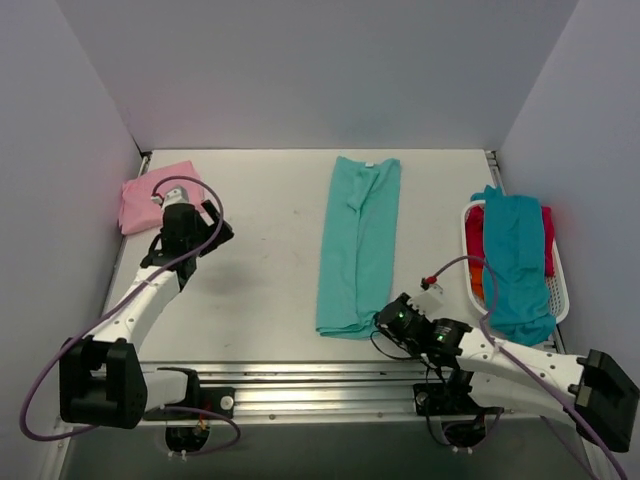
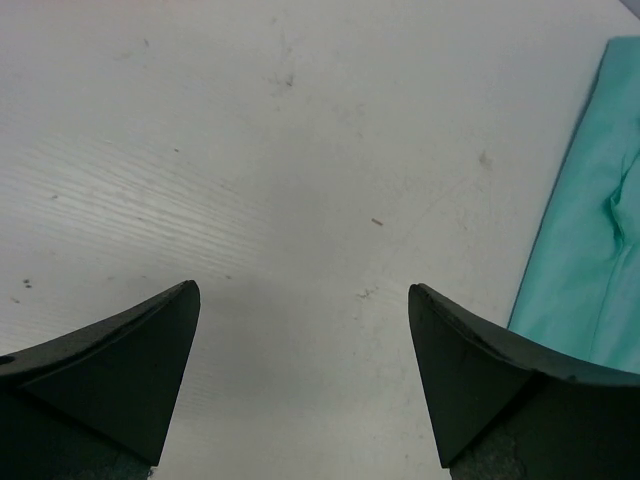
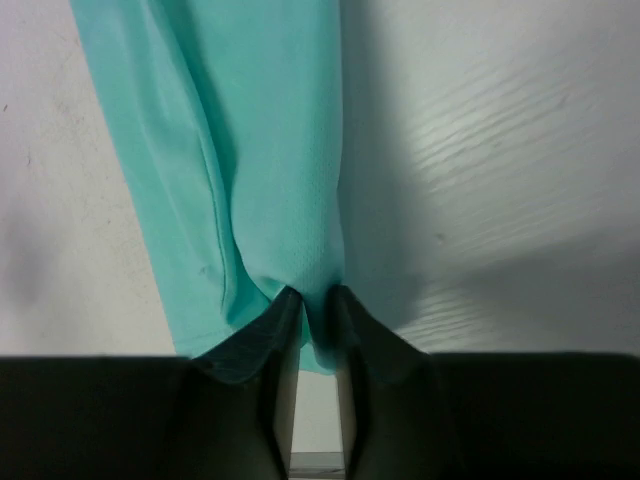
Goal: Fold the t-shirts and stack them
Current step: Fold the tshirt
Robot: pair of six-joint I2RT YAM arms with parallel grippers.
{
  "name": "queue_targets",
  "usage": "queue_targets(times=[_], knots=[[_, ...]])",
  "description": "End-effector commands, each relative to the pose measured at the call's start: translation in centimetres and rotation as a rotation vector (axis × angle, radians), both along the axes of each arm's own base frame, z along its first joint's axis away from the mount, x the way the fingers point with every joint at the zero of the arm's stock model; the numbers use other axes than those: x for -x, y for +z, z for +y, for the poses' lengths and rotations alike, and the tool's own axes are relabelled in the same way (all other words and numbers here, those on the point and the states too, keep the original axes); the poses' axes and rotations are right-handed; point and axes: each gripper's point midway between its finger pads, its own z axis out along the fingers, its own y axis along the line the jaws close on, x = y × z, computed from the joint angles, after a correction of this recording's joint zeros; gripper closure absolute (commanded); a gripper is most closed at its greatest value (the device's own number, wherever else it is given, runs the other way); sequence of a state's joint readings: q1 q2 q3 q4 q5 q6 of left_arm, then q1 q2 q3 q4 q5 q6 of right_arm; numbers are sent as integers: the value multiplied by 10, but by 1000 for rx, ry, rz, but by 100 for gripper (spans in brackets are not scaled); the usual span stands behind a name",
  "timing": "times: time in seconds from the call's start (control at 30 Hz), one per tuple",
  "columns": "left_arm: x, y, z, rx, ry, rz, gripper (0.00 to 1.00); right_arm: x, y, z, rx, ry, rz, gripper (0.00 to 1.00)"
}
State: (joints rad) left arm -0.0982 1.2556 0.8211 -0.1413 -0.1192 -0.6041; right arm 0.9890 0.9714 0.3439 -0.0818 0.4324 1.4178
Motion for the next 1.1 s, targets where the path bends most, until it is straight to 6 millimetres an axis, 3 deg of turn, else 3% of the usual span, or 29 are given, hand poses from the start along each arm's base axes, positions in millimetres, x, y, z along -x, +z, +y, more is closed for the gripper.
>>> queue_targets(times=[0.0,0.1,0.13,0.33,0.57,0.67,0.7,0.8,1.07], knots=[[9,10,-50,25,-128,-36,6,-2,10,-60,106,-192,-67,80],[25,-1,-78,9,-195,15,6,-7,31,-71,160,-211,-106,18],[36,-6,-96,-1,-247,36,6,-8,37,-73,174,-216,-110,13],[94,-35,-150,-27,-410,121,6,-8,51,-80,242,-209,-113,11],[154,-80,-177,-26,-515,253,6,0,48,-75,191,-158,-98,14],[170,-93,-185,-14,-538,283,6,2,51,-78,175,-158,-110,18],[177,-93,-196,2,-572,273,6,1,52,-74,150,-148,-119,24],[192,-105,-212,36,-619,297,6,1,50,-57,98,-68,-128,44],[189,-119,-257,100,-649,274,6,6,3,-26,160,72,-2,47]])
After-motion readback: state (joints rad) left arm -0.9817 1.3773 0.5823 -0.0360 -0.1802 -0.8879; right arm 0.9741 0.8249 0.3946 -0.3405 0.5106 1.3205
